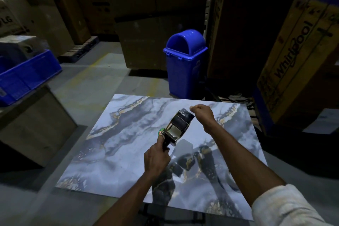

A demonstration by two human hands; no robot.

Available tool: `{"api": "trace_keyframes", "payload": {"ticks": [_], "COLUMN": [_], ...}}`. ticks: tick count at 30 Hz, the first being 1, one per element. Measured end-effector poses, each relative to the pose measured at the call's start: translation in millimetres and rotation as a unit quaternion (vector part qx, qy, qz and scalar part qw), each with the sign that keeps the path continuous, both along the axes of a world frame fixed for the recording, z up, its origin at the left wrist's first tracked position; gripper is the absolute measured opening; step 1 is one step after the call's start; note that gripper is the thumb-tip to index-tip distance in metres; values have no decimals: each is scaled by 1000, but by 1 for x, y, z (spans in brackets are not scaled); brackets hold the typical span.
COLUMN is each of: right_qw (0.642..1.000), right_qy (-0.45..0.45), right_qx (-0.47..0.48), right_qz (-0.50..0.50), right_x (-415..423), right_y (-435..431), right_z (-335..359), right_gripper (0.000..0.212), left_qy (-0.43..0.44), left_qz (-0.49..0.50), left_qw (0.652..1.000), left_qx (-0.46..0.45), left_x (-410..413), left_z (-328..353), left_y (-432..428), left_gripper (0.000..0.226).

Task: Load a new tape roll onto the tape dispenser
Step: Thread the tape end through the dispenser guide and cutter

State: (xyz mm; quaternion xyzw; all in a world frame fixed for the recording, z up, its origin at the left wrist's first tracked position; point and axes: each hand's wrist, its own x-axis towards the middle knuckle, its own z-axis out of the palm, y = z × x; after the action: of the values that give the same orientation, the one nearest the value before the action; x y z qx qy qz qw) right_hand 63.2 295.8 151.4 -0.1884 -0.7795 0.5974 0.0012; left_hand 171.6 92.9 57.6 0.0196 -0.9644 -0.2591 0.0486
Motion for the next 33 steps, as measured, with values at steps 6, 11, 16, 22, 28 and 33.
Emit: {"api": "trace_keyframes", "payload": {"ticks": [6, 11, 16, 22, 28, 33], "right_qw": [994, 989, 974, 958, 947, 944], "right_qy": [-46, -62, -69, -77, -83, -90], "right_qx": [-101, -137, -214, -274, -311, -318], "right_qz": [22, -6, -23, -24, -4, 15], "right_x": [-2, -10, -12, -8, -12, -12], "right_y": [3, 7, 11, 22, 22, 19], "right_z": [2, -2, -1, 1, 3, 3], "right_gripper": [3, 12, 18, 5, 10, 8], "left_qy": [-20, -100, -272, -406, -408, -422], "left_qz": [7, 25, 44, 27, 6, 9], "left_qw": [1000, 993, 876, 764, 772, 779], "left_qx": [19, 58, 396, 502, 487, 464], "left_x": [6, 3, -7, -16, -13, -14], "left_z": [4, 13, 47, 79, 79, 81], "left_y": [-2, 1, 8, 3, 12, 10], "left_gripper": [39, 42, 49, 70, 71, 78]}}
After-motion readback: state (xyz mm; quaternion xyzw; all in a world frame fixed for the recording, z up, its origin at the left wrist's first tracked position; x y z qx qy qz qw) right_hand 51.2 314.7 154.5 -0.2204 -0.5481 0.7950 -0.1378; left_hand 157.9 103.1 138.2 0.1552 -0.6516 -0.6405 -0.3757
